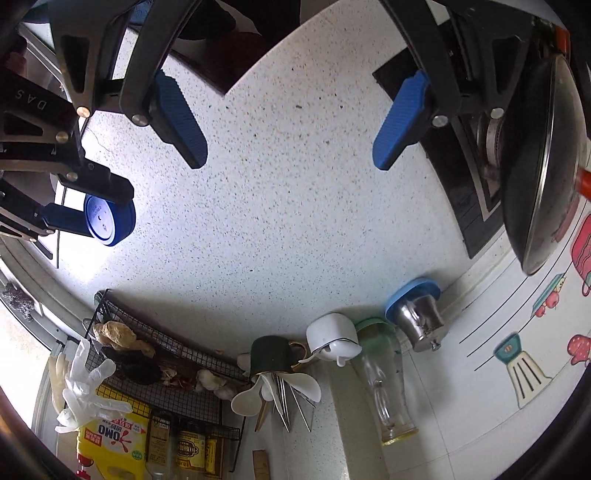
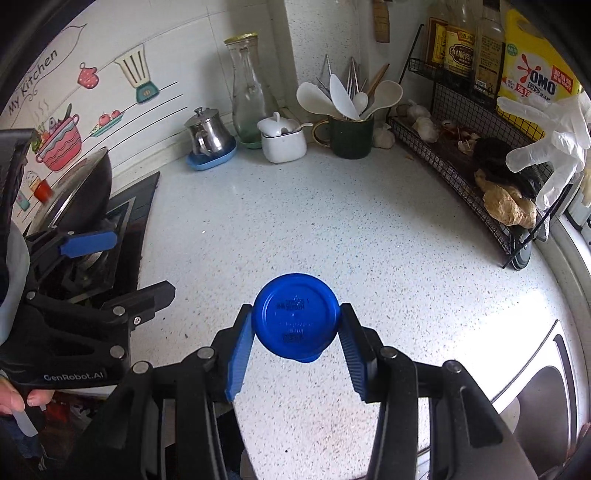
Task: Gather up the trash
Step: 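Carry the blue cap in the right tool down to the red bin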
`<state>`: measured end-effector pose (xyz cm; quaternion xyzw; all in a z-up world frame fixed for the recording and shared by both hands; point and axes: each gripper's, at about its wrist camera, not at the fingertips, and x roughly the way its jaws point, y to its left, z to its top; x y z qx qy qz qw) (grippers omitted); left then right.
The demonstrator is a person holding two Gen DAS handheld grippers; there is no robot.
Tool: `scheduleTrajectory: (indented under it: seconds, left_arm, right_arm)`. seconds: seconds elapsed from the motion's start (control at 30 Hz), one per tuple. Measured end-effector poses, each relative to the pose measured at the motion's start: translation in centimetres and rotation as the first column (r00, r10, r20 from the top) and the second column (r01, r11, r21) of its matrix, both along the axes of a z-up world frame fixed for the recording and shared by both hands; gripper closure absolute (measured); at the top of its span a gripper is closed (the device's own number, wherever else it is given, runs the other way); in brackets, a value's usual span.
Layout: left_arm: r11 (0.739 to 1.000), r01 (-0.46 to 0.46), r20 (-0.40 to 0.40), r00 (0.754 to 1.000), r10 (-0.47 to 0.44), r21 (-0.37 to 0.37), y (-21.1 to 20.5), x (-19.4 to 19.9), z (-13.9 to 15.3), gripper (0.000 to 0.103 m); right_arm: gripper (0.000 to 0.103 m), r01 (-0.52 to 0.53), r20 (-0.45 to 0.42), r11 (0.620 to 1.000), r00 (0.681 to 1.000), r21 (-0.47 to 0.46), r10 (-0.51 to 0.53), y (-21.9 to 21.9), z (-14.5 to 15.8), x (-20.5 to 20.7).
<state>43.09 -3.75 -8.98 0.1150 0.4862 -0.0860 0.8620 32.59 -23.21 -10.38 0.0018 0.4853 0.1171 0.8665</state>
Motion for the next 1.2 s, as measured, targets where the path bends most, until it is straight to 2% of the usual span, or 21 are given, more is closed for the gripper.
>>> scheduleTrajectory:
  seconds: [0.33,0.73,0.93,1.2]
  left_arm:
    - [0.998,-0.044,0.004,0.999,0.044,-0.035,2.4,-6.0,0.3,0.013]
    - [0.998,-0.002,-0.061,0.998,-0.002,-0.060,6.9,-12.8,-1.6,0.013]
    - [0.997,0.028,-0.100,0.994,-0.035,-0.065,9.7,-16.6,-3.3,0.013]
    - [0.996,0.050,-0.187,0.980,-0.063,-0.078,12.0,-21.5,-7.6,0.013]
  right_arm:
    - [0.060,-0.065,0.009,0.998,0.998,-0.008,0.065,2.2,0.4,-4.0]
    - [0.060,-0.034,-0.057,0.999,0.998,-0.013,0.033,6.5,-1.4,-9.7]
    - [0.060,0.003,-0.090,1.000,0.996,-0.011,-0.004,9.2,-2.5,-13.5]
    - [0.060,0.055,-0.136,0.997,0.989,-0.046,-0.061,12.0,-5.3,-18.4]
